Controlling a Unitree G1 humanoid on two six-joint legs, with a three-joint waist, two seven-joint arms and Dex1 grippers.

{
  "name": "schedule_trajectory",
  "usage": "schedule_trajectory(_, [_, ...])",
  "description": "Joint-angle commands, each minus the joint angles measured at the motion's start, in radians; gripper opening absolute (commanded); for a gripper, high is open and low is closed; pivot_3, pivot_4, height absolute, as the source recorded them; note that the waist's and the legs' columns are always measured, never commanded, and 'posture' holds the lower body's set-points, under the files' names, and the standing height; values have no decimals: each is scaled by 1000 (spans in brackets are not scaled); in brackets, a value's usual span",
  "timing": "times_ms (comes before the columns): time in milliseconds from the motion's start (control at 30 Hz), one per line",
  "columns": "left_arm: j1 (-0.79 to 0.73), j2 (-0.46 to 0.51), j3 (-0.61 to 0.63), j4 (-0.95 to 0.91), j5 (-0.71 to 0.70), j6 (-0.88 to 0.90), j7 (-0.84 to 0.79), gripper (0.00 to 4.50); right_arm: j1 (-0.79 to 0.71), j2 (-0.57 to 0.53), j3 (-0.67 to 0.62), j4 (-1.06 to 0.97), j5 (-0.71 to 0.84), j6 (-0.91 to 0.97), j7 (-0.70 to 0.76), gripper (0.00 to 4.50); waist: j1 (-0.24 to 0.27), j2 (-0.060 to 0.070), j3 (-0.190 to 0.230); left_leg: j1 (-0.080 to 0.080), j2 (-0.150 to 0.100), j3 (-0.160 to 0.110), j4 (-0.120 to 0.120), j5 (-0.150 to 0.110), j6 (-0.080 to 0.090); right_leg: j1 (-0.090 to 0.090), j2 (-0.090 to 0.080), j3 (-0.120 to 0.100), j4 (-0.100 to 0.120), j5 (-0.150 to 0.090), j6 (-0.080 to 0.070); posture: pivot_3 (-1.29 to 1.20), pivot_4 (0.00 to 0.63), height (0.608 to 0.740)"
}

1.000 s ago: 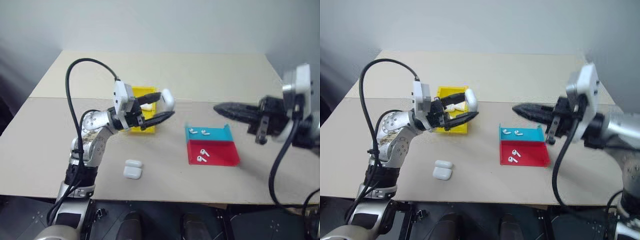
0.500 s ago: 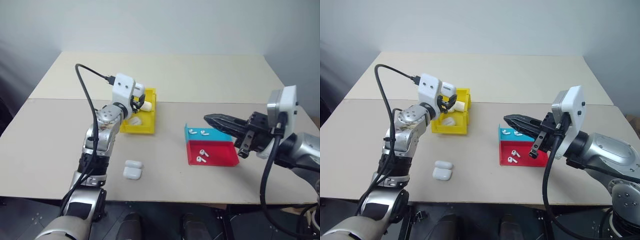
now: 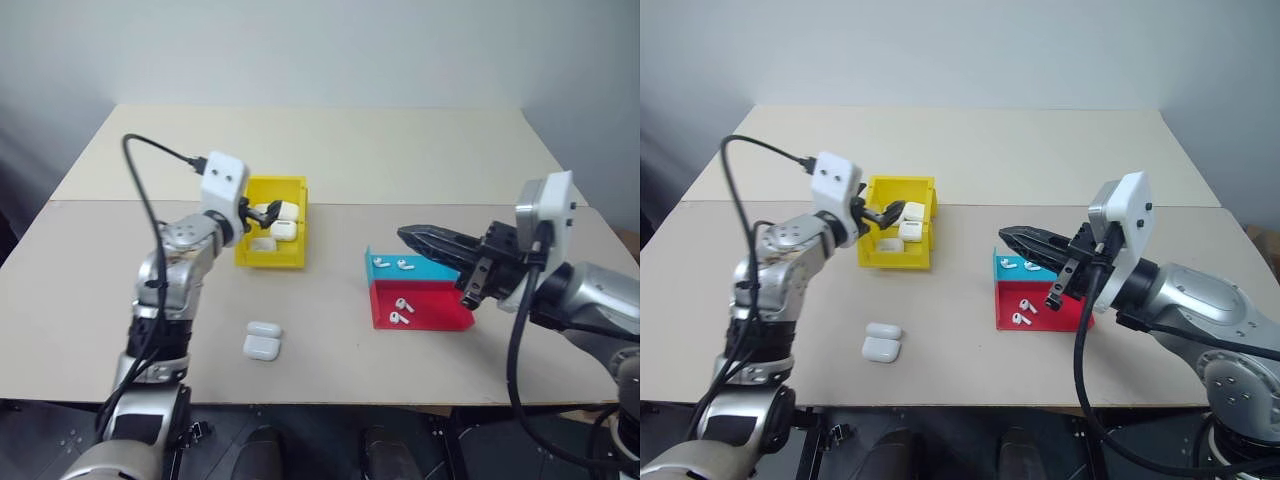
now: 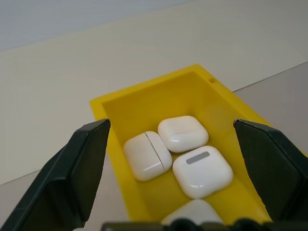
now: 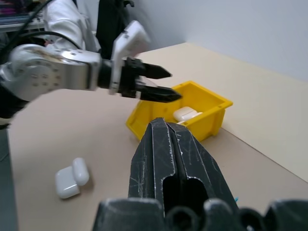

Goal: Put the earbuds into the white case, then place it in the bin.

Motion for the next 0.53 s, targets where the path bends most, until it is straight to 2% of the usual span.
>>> schedule_trajectory(33, [108, 105, 84, -185, -110, -52, -166, 4457, 44, -1, 35, 46, -109, -80, 46, 0, -1, 0, 0, 0, 0, 0, 0, 0, 0, 0, 0, 0, 0, 0, 0, 0, 150, 740])
schedule_trajectory(133, [231, 178, 155, -278, -200, -57, -267, 4457, 64, -17, 55, 92, -156, -111, 109, 0, 5, 0, 0, 0, 0, 1, 1, 0, 0, 0, 0, 0, -1, 0, 0, 0, 150, 740])
schedule_trajectory(267, [393, 259, 328, -354, -414, -11, -431, 4457, 85, -101, 93, 134, -239, -194, 292, 0, 7, 0, 0, 1, 1, 1, 0, 0, 0, 0, 0, 1, 0, 0, 0, 0, 150, 740])
schedule_trajectory(333, [455, 318, 394, -368, -460, 4, -478, 4457, 90, -125, 85, 145, -238, -218, 359, 0, 6, 0, 0, 2, 1, 1, 0, 0, 0, 0, 0, 0, -1, 0, -1, 0, 150, 740])
schedule_trajectory(533, [552, 424, 543, -405, -632, 53, -560, 4457, 104, -170, 33, 168, -243, -243, 444, 0, 10, 0, 0, 3, 1, 1, 0, 0, 0, 1, 0, 0, -1, -1, -1, 0, 150, 740])
